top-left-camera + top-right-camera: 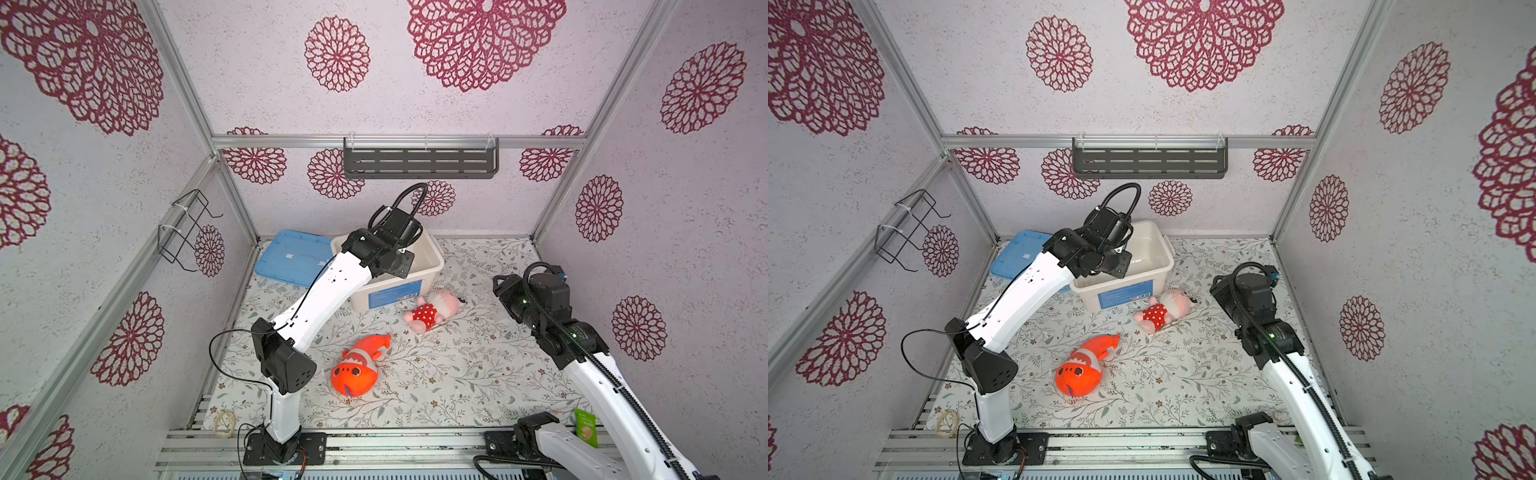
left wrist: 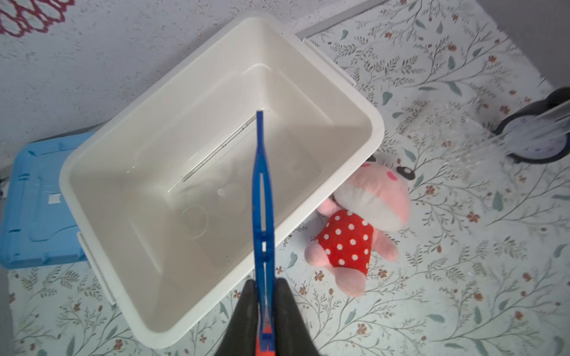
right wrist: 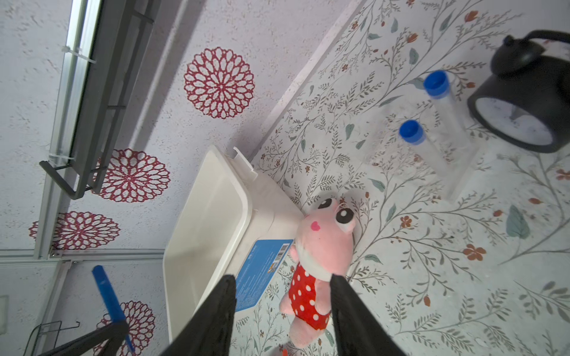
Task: Organize the chemistry lab equipment
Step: 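Lift the tweezers with the left gripper and carry them over the bin, then lower the tweezers into the bin and open the left gripper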
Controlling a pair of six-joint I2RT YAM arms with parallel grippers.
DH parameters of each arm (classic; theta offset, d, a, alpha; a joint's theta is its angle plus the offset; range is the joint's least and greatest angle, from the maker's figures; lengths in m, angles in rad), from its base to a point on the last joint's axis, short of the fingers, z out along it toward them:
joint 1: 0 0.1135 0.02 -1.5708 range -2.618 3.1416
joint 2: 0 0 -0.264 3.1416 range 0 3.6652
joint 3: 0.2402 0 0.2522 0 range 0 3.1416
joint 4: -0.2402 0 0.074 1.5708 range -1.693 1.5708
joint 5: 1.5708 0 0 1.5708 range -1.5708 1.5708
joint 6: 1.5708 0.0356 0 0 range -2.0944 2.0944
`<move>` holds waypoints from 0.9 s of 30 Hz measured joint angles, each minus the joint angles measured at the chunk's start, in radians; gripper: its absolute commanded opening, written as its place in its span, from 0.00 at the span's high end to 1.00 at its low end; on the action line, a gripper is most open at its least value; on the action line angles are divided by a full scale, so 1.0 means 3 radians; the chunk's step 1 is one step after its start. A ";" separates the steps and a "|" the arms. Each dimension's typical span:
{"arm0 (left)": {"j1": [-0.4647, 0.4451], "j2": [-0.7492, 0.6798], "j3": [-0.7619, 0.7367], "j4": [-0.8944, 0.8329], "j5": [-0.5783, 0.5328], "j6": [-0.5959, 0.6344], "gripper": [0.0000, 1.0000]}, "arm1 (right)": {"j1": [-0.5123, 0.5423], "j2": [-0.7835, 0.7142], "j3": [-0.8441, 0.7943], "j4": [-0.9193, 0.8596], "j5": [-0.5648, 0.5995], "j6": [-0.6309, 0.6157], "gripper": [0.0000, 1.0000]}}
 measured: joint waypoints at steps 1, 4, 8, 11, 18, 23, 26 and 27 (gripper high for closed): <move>0.0009 -0.0003 -0.0085 0.0042 -0.0029 0.0079 0.88 | 0.0000 0.0064 0.0065 -0.0005 -0.0015 -0.0001 0.47; 0.0050 0.0047 -0.0273 0.0093 -0.0123 0.0290 0.90 | 0.0000 0.0263 0.0275 0.0005 -0.0055 -0.0001 0.47; 0.0181 0.0284 -0.0284 0.0200 -0.0164 0.0468 0.90 | 0.0000 0.0392 0.0418 0.0017 -0.0083 0.0001 0.48; 0.0298 0.0473 -0.0284 0.0306 -0.0164 0.0537 0.90 | 0.0000 0.0449 0.0504 -0.0066 -0.0085 0.0001 0.48; 0.0509 0.0849 -0.0200 0.0443 -0.0120 0.0655 0.89 | 0.0001 0.0730 0.0866 -0.0306 -0.0093 -0.0036 0.48; 0.0577 0.1083 0.0048 0.0472 -0.0071 0.0708 0.89 | 0.0001 0.0894 0.1040 -0.0412 -0.0092 -0.0088 0.47; 0.0582 0.1167 0.0148 0.0497 0.0027 0.0722 0.89 | 0.0001 0.0942 0.1088 -0.0434 -0.0097 -0.0117 0.47; 0.0582 0.1185 0.0169 0.0512 0.0058 0.0725 0.88 | 0.0001 0.0947 0.1094 -0.0436 -0.0097 -0.0121 0.46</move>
